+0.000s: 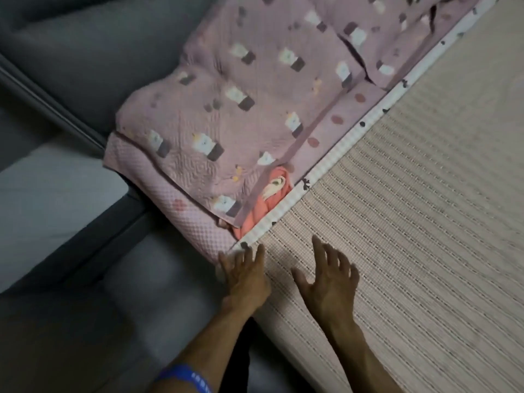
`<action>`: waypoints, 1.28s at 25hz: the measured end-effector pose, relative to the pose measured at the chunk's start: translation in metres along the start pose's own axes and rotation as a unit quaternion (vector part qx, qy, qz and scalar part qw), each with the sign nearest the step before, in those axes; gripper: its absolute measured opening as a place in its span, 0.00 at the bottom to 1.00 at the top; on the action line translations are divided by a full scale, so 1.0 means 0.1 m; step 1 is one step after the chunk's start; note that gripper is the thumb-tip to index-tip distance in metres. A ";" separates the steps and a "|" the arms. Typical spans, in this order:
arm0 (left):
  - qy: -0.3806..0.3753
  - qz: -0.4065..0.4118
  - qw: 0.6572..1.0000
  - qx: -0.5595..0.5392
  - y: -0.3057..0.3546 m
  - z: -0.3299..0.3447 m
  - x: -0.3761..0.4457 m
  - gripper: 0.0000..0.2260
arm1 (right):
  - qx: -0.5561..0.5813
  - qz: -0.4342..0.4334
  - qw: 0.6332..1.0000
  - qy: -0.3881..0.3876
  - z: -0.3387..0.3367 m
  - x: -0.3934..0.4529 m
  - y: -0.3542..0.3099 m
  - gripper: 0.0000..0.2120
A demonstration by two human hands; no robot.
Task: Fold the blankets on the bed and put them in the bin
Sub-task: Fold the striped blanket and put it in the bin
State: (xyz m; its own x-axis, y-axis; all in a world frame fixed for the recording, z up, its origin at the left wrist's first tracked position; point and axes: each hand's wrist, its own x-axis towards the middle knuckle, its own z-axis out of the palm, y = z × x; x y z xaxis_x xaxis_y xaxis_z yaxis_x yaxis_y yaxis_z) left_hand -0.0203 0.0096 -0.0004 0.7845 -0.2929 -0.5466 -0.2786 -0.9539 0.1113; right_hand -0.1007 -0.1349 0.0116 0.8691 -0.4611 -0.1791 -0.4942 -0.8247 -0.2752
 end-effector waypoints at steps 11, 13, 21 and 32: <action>0.096 0.029 0.993 -0.067 -0.41 0.67 0.81 0.15 | 0.044 0.063 0.993 -0.087 1.05 0.88 -0.25 0.29; 0.120 0.061 0.989 -0.069 -0.37 0.71 0.63 0.12 | 0.108 0.142 0.981 -0.076 0.98 1.03 -0.28 0.30; 0.210 0.134 0.967 -0.056 0.73 1.20 -0.65 0.08 | 0.167 0.314 0.934 0.042 0.42 0.73 0.77 0.22; 0.156 0.115 0.979 -0.067 2.55 2.59 -2.57 0.13 | 0.296 0.414 0.860 0.028 -0.11 -1.38 3.28 0.22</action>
State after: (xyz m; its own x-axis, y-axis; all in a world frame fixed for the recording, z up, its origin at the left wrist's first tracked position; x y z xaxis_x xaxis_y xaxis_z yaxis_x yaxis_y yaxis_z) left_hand -0.4370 -0.1419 -0.0466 0.8464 -0.4864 -0.2167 -0.4089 -0.8544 0.3206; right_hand -0.3824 -0.3453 -0.0439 0.2059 -0.8389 -0.5039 -0.8540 0.0974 -0.5111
